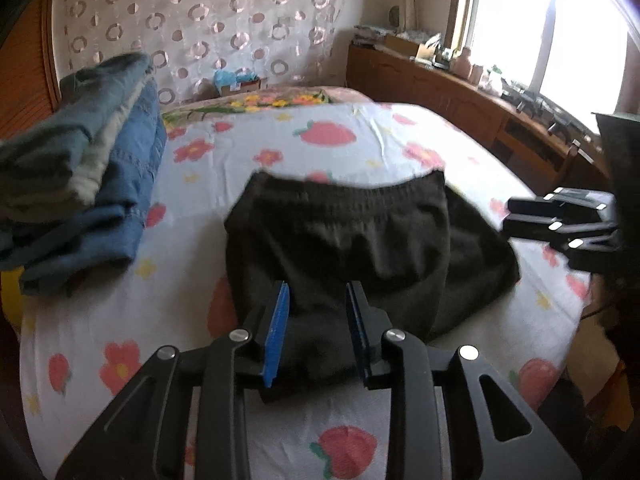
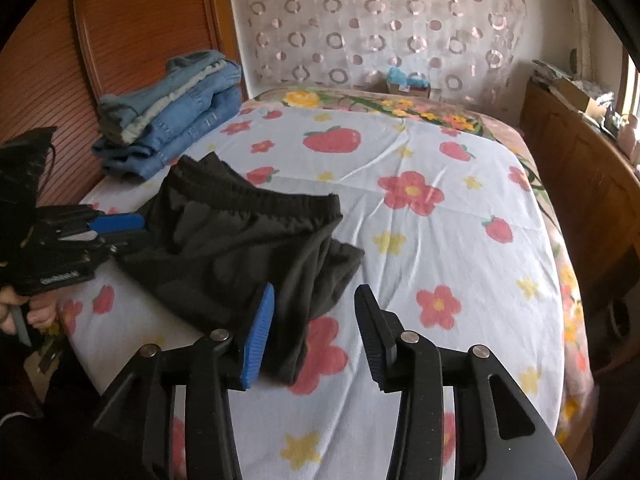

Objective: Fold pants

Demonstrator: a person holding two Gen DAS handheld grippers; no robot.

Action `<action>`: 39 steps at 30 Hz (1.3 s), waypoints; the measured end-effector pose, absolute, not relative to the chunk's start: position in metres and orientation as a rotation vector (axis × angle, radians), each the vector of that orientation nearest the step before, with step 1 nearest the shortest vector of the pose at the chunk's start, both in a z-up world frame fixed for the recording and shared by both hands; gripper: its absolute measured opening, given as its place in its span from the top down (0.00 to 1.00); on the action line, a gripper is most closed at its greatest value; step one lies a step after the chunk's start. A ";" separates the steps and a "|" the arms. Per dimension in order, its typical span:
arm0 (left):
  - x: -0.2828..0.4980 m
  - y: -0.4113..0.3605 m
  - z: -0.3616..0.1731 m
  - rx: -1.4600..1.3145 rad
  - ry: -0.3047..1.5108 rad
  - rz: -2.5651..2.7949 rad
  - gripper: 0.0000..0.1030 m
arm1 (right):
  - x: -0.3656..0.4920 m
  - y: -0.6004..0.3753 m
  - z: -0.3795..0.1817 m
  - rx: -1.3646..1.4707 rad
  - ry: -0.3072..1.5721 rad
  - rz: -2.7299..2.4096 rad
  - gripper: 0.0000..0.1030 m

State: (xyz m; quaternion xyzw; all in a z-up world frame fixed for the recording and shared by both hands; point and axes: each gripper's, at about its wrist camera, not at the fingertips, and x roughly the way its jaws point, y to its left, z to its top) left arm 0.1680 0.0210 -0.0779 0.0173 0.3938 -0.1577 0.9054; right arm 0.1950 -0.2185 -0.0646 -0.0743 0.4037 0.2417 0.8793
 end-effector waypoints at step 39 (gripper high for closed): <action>0.243 0.051 -0.077 0.018 0.811 -0.344 0.95 | 0.241 -0.202 -0.097 -0.163 0.894 0.507 0.49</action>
